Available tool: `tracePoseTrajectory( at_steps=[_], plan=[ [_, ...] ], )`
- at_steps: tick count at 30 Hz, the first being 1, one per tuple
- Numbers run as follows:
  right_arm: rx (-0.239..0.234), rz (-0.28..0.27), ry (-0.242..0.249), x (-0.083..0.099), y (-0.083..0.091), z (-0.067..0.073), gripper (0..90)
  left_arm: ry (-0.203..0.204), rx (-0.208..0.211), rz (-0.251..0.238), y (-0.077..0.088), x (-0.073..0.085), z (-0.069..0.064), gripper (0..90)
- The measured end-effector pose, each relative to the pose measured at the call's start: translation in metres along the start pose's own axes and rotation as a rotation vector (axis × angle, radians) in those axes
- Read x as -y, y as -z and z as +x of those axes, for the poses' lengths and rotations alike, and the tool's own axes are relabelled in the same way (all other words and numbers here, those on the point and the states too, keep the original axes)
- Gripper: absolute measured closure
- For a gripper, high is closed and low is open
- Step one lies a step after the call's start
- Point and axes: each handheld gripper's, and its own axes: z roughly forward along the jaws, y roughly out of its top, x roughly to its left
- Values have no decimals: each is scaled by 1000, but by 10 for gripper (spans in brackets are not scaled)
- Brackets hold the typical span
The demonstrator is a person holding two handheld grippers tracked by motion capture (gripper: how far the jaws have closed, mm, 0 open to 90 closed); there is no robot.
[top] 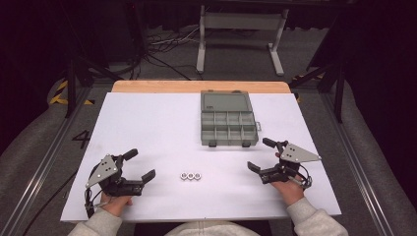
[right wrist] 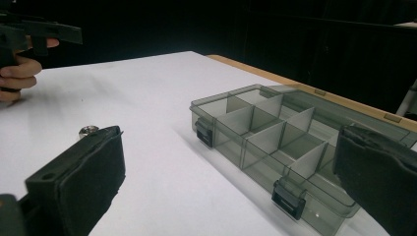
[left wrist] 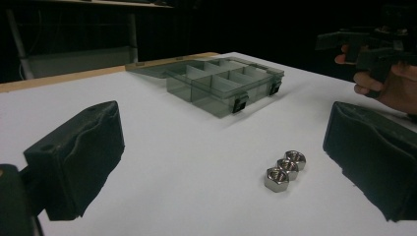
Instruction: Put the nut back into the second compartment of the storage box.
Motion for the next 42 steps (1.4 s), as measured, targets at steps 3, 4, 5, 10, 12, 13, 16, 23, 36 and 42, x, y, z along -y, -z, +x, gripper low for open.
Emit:
tracePoseTrajectory(
  at_steps=[3, 4, 5, 10, 12, 13, 16, 23, 36, 42],
  plan=[
    [2, 1, -5, 0, 1, -1, 0, -39, -15, 5, 0, -1, -3, 25],
    [3, -3, -6, 0, 1, -1, 0, -50, -18, 11, 0, -2, -3, 25],
    [3, -3, -6, 0, 1, -1, 0, -63, -22, 16, 1, -2, -3, 25],
    [-2, -2, -4, 0, 0, -1, 1, -88, -22, 28, 1, -3, -5, 27],
    [0, 0, -1, 0, 0, -1, 1, -93, -18, 29, 1, -4, -6, 28],
    [0, -2, -2, 0, 0, -1, 0, -93, -15, 32, 1, -4, -6, 28],
    [6, 1, -11, -1, 0, -2, 0, -84, -6, 41, 1, -4, -5, 31],
    [-4, 14, -18, -14, -5, 0, 0, -84, -13, 44, 2, -6, -6, 29],
    [-128, 8, 23, -52, -46, 23, 0, -59, 5, 53, 3, -6, -2, 22],
    [-191, 19, 47, -69, -67, 36, 0, -62, 7, 56, 3, -7, -2, 22]
  ],
)
